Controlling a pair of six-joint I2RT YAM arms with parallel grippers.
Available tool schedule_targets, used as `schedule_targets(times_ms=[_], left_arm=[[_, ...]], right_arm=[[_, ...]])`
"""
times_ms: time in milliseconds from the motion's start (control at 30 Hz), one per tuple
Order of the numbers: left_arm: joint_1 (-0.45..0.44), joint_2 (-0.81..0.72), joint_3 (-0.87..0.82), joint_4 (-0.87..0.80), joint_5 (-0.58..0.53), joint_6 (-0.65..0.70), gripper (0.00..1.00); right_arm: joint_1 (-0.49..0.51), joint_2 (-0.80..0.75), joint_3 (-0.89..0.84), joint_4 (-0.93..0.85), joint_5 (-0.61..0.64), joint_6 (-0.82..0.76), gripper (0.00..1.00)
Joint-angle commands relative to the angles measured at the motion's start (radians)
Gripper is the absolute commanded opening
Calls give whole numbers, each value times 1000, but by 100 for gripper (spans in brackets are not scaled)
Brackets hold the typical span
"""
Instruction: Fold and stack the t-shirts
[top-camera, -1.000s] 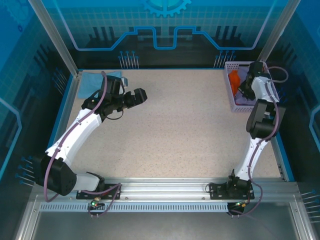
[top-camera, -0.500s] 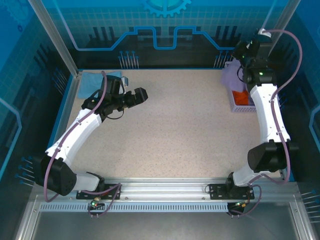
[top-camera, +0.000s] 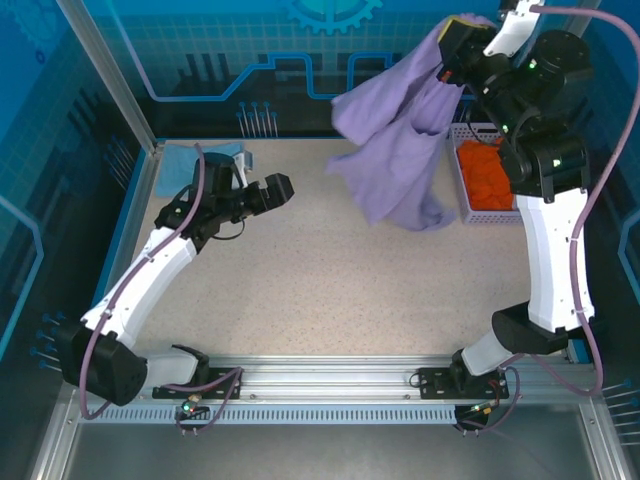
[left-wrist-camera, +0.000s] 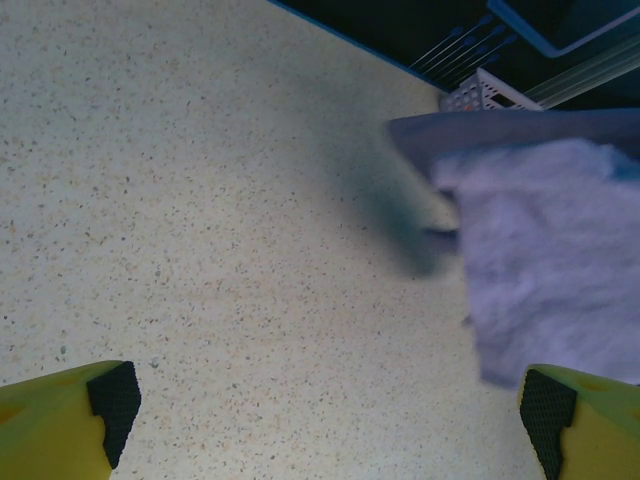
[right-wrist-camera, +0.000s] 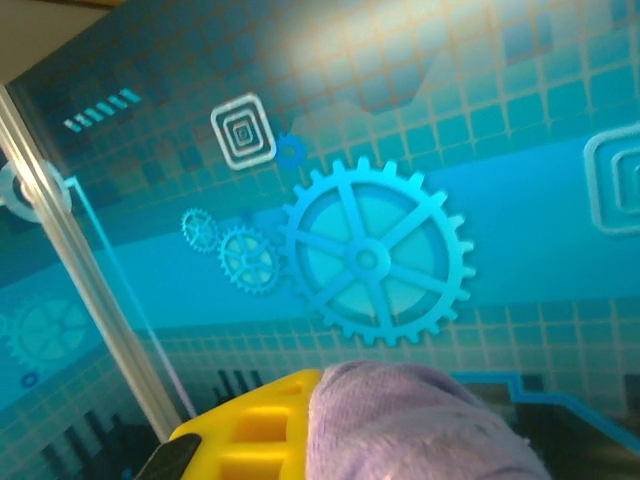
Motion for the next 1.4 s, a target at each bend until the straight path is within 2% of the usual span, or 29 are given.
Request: schedule_targets(times_ms=[0,67,100,233,300,367,400,467,500,633,733,800,967,1100,1233,1367], left_arm=[[3,-42,-19,35,-9,15,99],[4,-41,-22,36,-16,16,99],[4,-35,-21,36,-12,13,99],[4,2,-19,39,24,-9,99],[4,33,-17,29,39,-19,99],[3,72,-14,20,59,-29,99],[1,100,-9,10,69,-37,99],[-7,155,0,-4,97,-59,99],[-15,184,1,-1,119,-75,99],[-86,304,30,6,188,-145,99],[-153,415,127,-60,192,-177,99],[-189,478,181,-50,183,-227,99],[-266,641,324,-70,79,-317,97],[-303,760,430,-96,21,-394,87],[-330,826,483,-127,-107,-481,82],[-371,855,526,-186,-223,-537,83]], right_arm=[[10,65,-75,-139,-56,58,0],[-3,88,-128,-196,-22,105,0],[-20,104,-159,-217,-44,123,2],[-57,209,-287,-319,-71,125,21],[-91,269,-333,-378,-83,121,46],[-149,265,-428,-383,-116,145,58],[-182,219,-514,-335,-148,160,63],[-231,104,-686,-234,-165,189,88],[-243,39,-766,-201,-147,192,96],[-261,-133,-1014,-148,-134,206,97],[-275,-193,-1176,-122,-150,234,97],[-288,-206,-1271,-78,-210,243,94],[-274,-187,-1346,-97,-289,294,87],[-251,-227,-1390,-115,-281,284,85],[-260,-289,-1468,-55,-270,299,84],[-263,-284,-1491,-24,-292,298,84]])
